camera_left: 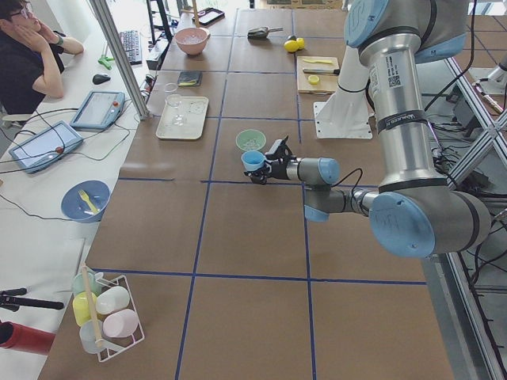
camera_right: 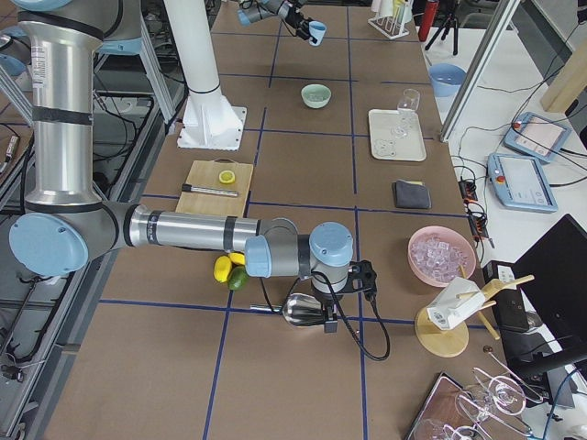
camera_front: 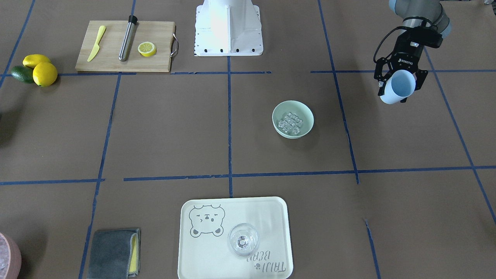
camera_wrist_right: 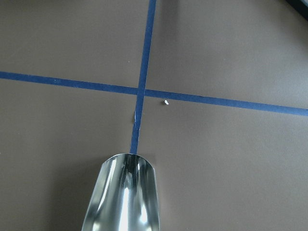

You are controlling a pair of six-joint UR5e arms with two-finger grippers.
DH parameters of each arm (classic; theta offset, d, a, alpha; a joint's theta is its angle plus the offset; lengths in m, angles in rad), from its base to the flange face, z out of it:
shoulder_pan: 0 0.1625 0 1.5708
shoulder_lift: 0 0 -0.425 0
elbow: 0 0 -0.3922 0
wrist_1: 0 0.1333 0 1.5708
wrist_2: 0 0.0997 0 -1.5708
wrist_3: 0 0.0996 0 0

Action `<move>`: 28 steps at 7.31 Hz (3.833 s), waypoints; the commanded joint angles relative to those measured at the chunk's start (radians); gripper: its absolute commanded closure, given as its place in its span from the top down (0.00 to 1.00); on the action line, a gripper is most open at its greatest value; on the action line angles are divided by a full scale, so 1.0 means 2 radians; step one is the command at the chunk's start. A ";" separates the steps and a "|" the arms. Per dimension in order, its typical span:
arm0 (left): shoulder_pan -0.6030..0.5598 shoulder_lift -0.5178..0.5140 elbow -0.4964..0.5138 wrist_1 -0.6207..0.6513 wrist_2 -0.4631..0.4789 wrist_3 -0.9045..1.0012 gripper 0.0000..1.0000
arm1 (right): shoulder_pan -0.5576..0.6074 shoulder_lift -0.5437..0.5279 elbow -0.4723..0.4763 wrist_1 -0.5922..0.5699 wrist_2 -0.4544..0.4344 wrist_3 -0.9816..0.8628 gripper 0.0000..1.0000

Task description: Pour ice into bowl

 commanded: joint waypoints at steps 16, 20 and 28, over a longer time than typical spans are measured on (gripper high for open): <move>0.038 -0.094 0.203 0.016 0.161 -0.151 0.76 | 0.000 0.002 0.000 0.000 0.000 0.001 1.00; 0.045 -0.094 0.207 0.016 0.171 -0.152 1.00 | 0.000 0.004 0.000 0.000 0.000 0.001 1.00; -0.020 -0.088 0.128 -0.043 0.176 -0.032 1.00 | 0.002 0.005 0.000 0.000 -0.001 0.001 1.00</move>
